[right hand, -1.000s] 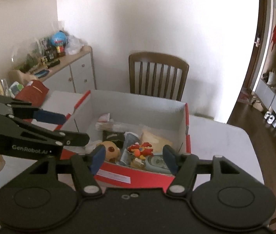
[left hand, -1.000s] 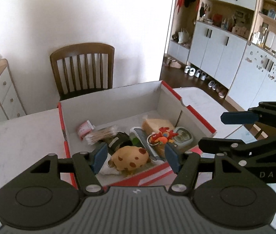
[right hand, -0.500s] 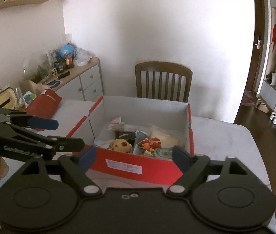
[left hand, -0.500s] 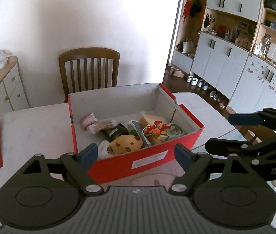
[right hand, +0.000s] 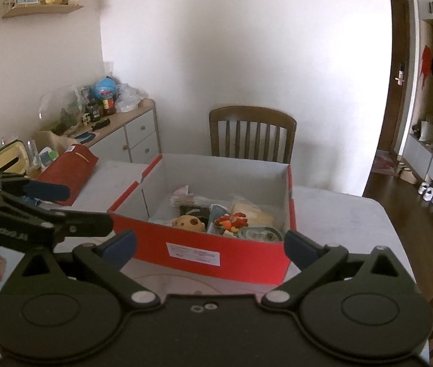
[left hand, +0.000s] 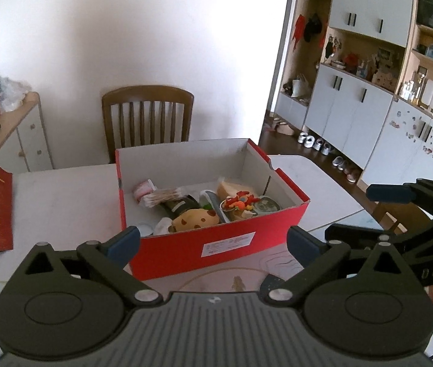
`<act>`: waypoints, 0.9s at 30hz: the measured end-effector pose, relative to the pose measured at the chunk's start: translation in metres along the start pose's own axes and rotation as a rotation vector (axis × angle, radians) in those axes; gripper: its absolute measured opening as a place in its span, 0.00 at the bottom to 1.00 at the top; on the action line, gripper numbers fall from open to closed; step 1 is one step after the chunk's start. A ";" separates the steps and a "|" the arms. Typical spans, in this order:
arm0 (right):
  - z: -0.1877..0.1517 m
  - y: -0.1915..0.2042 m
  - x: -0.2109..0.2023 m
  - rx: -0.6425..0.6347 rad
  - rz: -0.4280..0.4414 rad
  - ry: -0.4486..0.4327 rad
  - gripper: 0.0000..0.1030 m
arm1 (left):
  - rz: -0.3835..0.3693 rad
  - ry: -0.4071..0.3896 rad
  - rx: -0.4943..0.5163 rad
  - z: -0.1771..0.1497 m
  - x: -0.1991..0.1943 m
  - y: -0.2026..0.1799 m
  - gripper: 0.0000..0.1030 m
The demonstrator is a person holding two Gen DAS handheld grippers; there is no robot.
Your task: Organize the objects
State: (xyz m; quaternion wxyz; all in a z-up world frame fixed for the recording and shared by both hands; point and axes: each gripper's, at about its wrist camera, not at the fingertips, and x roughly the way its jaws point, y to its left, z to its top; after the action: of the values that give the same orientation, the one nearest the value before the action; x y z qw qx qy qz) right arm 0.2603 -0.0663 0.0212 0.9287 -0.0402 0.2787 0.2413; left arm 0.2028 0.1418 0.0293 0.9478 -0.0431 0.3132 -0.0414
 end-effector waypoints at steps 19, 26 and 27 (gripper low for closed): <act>-0.013 -0.002 -0.009 0.016 -0.003 0.008 1.00 | 0.074 0.008 0.007 -0.011 -0.011 -0.012 0.99; -0.014 0.002 -0.012 0.008 0.000 0.012 1.00 | 0.074 0.019 0.013 -0.013 -0.009 -0.014 0.99; -0.015 0.002 -0.012 0.007 -0.002 0.013 1.00 | 0.073 0.018 0.015 -0.014 -0.009 -0.015 0.99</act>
State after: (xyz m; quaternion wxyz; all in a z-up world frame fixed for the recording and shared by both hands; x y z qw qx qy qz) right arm 0.2432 -0.0730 0.0157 0.9272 -0.0387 0.2857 0.2393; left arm 0.1864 0.1276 0.0254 0.9461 -0.0242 0.3227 -0.0093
